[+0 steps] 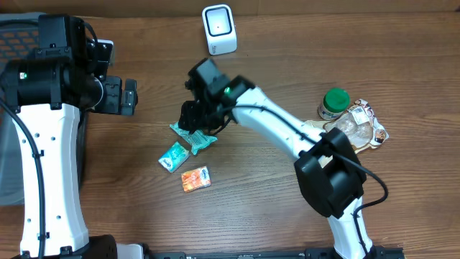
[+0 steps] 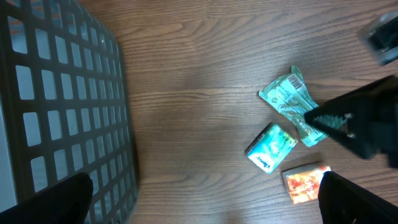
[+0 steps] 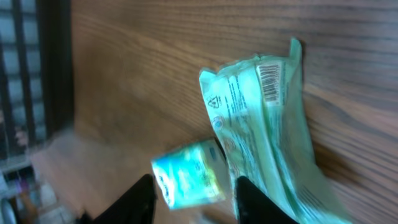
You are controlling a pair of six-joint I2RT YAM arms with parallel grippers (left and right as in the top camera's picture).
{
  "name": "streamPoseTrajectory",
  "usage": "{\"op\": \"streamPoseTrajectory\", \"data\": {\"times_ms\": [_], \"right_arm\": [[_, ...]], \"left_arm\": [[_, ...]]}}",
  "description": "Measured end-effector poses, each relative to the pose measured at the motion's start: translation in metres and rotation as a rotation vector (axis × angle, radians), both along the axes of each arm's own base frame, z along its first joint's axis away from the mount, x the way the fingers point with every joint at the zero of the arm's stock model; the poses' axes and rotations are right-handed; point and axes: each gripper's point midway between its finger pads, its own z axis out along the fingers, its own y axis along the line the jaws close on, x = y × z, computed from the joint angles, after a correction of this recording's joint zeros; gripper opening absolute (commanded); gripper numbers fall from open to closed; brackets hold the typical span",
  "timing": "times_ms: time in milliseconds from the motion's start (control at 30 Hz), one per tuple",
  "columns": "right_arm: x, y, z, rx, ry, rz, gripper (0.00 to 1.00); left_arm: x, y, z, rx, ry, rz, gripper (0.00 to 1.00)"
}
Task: Scan the item barcode
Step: 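Reach the right gripper to the teal wipes pack and grasp it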
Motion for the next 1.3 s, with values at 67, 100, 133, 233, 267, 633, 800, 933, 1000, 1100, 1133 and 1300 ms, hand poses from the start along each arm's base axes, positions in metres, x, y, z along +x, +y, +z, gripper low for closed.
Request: {"op": "streamPoseTrajectory", "data": {"times_ms": [67,100,133,233,267,633,800,933,1000,1100,1133,1300], "right_arm": [[-0.003,0.007,-0.009,-0.003,0.002,-0.041,0.35],[-0.006,0.007,-0.017,-0.018,0.014,-0.077,0.35],[-0.009,0.007,-0.022,-0.029,0.022,-0.098,0.35],[-0.019,0.004,-0.037,-0.071,0.056,-0.153,0.34],[-0.02,0.003,-0.039,-0.081,0.062,-0.163,0.35],[-0.029,-0.027,-0.053,-0.203,0.076,-0.112,0.45],[-0.008,-0.056,-0.055,-0.23,0.059,-0.109,0.5],[0.017,-0.098,-0.056,-0.235,0.086,-0.137,0.55],[0.021,-0.118,-0.056,-0.225,0.134,-0.153,0.57],[0.03,-0.133,-0.053,-0.19,0.159,-0.173,0.58],[0.033,-0.135,-0.051,-0.174,0.164,-0.173,0.58],[0.027,-0.13,-0.046,-0.127,0.188,-0.13,0.62]], "left_arm": [[0.0,0.0,0.0,0.0,0.0,0.0,1.0],[0.0,0.0,0.0,0.0,0.0,0.0,1.0],[0.0,0.0,0.0,0.0,0.0,0.0,1.0],[0.0,0.0,0.0,0.0,0.0,0.0,0.99],[0.0,0.0,0.0,0.0,0.0,0.0,1.0],[0.0,0.0,0.0,0.0,0.0,0.0,0.99],[0.0,0.0,0.0,0.0,0.0,0.0,1.0],[0.0,0.0,0.0,0.0,0.0,0.0,0.99],[0.0,0.0,0.0,0.0,0.0,0.0,0.99],[0.0,0.0,0.0,0.0,0.0,0.0,1.0],[0.0,0.0,0.0,0.0,0.0,0.0,1.0],[0.0,0.0,0.0,0.0,0.0,0.0,1.0]]}}
